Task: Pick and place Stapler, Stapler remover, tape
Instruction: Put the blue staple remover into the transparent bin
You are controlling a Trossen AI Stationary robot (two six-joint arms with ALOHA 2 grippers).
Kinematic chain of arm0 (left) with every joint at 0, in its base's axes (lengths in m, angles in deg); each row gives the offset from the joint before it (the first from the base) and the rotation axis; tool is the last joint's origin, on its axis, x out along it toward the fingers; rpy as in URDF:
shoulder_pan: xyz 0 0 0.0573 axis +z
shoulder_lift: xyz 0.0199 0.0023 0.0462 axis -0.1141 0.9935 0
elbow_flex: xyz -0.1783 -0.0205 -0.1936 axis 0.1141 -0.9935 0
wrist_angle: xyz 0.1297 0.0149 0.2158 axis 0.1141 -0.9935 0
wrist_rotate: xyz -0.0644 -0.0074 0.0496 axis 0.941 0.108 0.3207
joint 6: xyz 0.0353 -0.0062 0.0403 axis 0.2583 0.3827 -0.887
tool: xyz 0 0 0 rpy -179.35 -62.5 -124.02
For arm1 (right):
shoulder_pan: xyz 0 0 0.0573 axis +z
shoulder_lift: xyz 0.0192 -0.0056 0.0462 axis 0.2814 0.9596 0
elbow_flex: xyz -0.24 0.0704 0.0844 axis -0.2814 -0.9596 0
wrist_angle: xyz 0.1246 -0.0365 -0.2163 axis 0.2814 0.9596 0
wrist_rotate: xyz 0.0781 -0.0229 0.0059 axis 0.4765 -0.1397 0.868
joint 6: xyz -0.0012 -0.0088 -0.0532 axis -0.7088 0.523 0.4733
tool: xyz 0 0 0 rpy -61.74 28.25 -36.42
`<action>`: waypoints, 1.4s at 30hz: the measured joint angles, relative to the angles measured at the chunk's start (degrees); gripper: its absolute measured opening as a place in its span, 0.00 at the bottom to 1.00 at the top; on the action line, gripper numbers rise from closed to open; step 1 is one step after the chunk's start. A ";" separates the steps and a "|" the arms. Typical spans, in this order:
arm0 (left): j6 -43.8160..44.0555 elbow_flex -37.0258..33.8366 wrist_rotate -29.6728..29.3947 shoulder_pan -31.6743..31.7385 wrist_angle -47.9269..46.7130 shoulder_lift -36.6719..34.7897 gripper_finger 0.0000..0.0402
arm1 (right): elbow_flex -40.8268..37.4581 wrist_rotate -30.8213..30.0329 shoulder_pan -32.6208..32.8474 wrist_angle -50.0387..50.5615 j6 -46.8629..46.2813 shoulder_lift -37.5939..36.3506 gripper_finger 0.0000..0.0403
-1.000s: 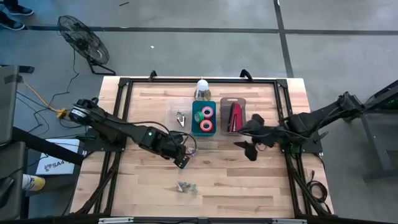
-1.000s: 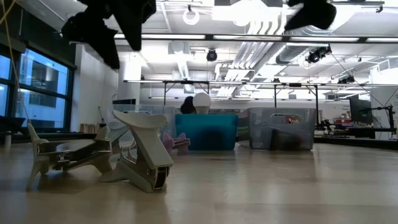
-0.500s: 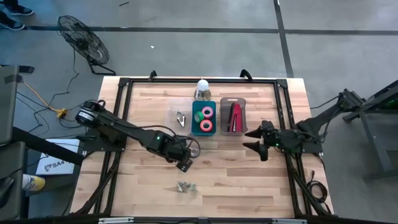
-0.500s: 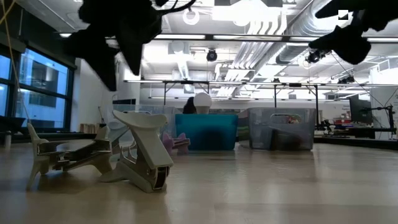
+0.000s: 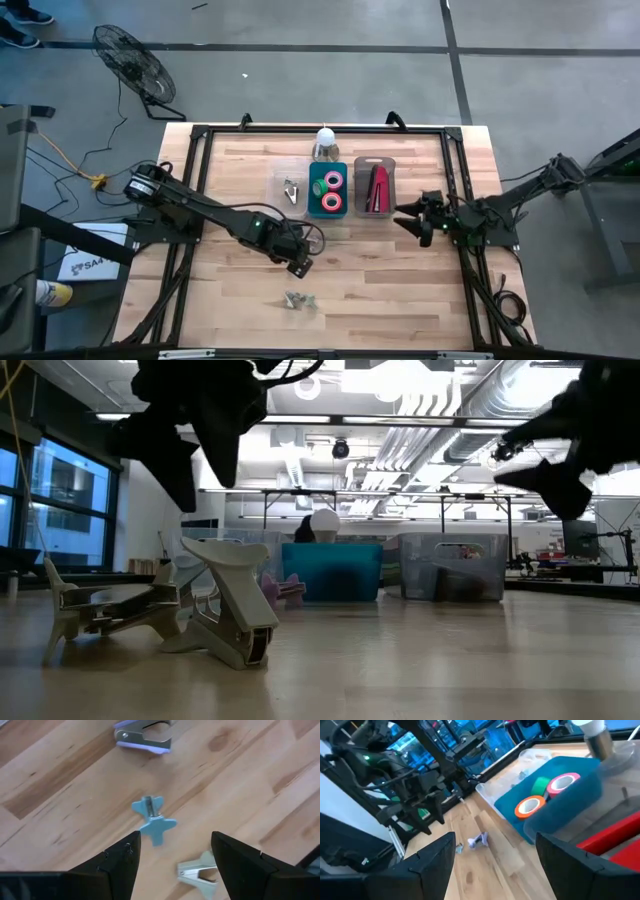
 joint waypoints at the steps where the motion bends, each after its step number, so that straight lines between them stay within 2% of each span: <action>1: 0.34 0.02 -0.13 0.00 -0.02 0.00 0.59 | -0.62 0.24 -0.31 0.36 -0.02 -0.75 0.66; 6: 0.79 0.02 0.12 0.00 -0.71 -0.02 0.59 | -2.85 0.77 -1.73 0.51 1.28 -6.08 0.66; 14: 0.82 0.02 0.26 0.00 -0.80 -0.07 0.59 | -2.60 2.57 -4.25 12.43 4.50 -14.45 0.66; 19: 0.83 0.02 0.29 0.00 -0.88 -0.07 0.59 | -1.23 5.02 -7.00 16.72 9.00 -16.88 0.66; 27: 0.84 0.02 0.68 0.03 -1.09 -0.09 0.59 | 2.66 15.00 -13.26 31.28 13.90 -17.97 0.66; 42: 0.84 0.02 0.66 0.07 -2.08 -0.09 0.59 | -2.87 18.69 -21.83 12.88 18.20 -17.07 0.66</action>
